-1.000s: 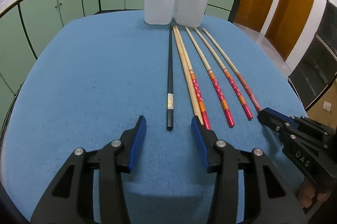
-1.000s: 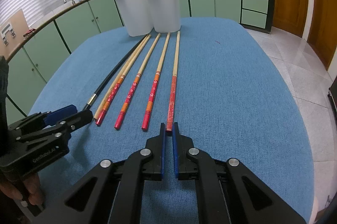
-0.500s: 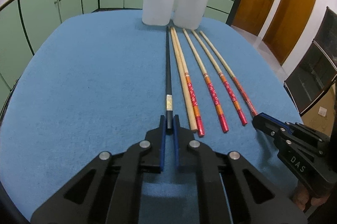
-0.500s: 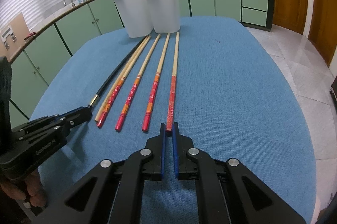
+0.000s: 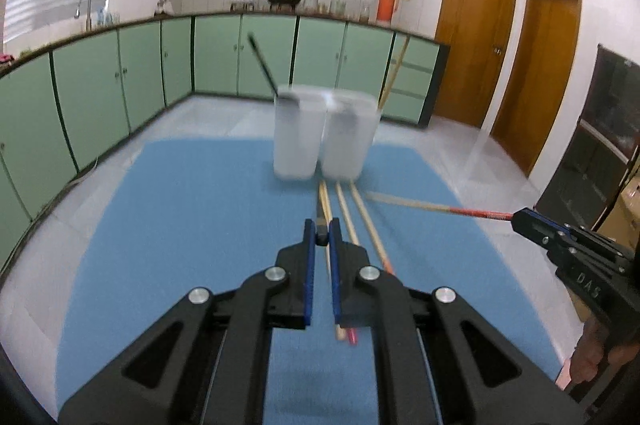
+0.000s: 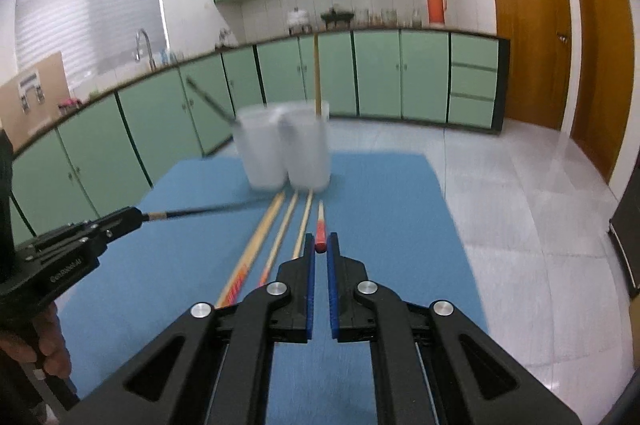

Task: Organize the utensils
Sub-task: 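Lift both chopsticks and lower them into the white holder compartments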

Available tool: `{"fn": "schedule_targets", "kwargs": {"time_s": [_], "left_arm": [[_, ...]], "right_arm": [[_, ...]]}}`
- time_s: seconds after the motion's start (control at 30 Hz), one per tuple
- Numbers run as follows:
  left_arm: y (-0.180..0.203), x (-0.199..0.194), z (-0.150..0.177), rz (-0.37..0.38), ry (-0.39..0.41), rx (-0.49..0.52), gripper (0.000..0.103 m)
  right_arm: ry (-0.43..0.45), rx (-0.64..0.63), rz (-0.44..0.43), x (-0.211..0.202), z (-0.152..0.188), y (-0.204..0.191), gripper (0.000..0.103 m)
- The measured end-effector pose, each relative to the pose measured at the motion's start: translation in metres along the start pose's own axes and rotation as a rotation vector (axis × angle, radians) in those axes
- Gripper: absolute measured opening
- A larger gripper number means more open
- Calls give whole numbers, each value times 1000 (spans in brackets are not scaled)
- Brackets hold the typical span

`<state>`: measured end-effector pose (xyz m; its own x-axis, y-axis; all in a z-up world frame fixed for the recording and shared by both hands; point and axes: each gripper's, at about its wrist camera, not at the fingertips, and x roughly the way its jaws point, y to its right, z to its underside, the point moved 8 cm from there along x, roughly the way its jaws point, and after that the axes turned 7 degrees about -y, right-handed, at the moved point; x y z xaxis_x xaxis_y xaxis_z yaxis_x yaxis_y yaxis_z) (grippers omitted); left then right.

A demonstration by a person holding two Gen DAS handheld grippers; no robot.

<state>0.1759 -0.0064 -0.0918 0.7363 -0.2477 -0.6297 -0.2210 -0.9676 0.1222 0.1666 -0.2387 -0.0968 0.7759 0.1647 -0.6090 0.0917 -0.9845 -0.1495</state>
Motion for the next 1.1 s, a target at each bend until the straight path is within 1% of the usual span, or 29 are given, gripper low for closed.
{"fn": "schedule_targets", "kwargs": {"time_s": [0.13, 0.23, 0.33, 0.5, 0.87, 1.1], "left_arm": [[5, -8, -31, 7, 58, -3, 6], [9, -12, -53, 15, 89, -2, 6], [11, -12, -72, 22, 107, 9, 6], [14, -12, -95, 48, 108, 12, 6], [14, -28, -110, 55, 154, 19, 5], [11, -38, -126, 54, 203, 22, 5]], "right_arm": [[63, 19, -31, -16, -35, 5, 6], [84, 14, -41, -20, -58, 7, 6], [81, 5, -55, -20, -72, 9, 6], [47, -12, -86, -15, -88, 7, 6], [65, -68, -108, -19, -111, -4, 5], [108, -110, -123, -31, -133, -17, 5]]}}
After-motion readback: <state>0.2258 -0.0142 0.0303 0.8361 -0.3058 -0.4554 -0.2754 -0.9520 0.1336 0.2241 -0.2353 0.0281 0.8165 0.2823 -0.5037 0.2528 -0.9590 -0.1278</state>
